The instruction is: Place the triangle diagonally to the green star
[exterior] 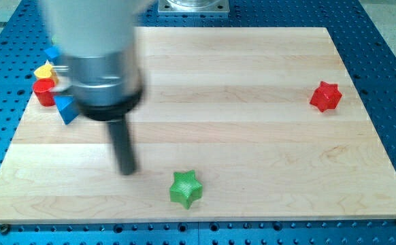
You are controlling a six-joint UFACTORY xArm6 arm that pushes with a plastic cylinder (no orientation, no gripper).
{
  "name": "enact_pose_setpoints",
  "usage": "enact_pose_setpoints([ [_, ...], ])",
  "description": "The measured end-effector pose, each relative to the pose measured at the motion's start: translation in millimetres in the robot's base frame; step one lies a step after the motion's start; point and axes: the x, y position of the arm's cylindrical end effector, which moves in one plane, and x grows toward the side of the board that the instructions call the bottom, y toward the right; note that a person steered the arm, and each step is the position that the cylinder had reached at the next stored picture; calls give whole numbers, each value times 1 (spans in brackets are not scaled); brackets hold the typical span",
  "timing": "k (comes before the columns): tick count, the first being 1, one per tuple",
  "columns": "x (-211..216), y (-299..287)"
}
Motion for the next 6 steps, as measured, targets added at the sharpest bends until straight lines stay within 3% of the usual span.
enact_pose_setpoints([
  [1, -49, -126],
  [2, -89, -149],
  [4, -124, -33],
  [5, -97, 44],
  [6, -89, 49],
])
